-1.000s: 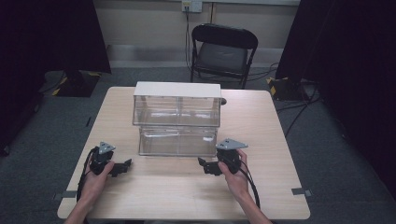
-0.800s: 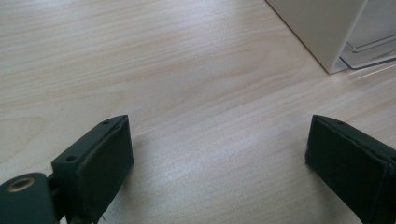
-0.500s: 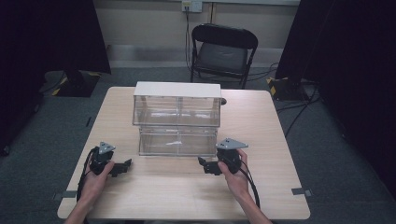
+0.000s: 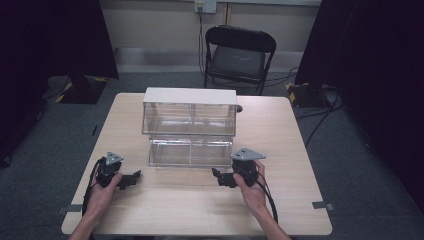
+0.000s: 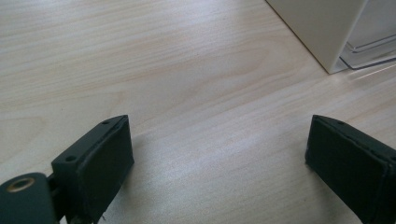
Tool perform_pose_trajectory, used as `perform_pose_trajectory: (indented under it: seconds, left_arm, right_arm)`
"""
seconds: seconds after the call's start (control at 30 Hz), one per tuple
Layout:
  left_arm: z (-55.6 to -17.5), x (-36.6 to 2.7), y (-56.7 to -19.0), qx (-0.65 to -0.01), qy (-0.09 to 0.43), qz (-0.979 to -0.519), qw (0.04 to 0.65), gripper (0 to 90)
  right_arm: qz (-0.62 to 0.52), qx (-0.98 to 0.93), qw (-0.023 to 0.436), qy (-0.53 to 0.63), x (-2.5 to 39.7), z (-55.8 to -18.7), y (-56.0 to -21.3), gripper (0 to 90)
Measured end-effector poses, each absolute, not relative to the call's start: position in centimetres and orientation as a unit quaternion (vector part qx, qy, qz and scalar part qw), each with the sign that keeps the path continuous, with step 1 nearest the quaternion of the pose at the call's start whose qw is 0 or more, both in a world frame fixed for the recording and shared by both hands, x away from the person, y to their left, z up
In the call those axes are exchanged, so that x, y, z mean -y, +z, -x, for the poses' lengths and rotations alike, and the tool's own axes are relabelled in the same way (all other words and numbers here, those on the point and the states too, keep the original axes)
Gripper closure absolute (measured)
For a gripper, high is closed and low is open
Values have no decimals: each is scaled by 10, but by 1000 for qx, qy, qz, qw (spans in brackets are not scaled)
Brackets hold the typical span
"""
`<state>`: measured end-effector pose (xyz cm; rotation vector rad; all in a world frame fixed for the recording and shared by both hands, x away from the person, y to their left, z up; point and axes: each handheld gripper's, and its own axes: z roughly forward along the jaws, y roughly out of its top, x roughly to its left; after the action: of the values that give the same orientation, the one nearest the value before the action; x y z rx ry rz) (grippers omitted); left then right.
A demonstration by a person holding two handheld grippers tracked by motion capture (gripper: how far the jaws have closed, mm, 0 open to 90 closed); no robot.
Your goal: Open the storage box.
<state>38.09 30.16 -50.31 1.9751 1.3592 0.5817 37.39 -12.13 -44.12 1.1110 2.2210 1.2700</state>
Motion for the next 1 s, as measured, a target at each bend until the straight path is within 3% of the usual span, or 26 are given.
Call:
perform_pose_trajectory:
  seconds: [1.0]
  left_arm:
    - [-381, -302, -503, -520, 223, -755, 332, 71]
  right_arm:
    - [-391, -783, 172, 453, 123, -374, -438, 115]
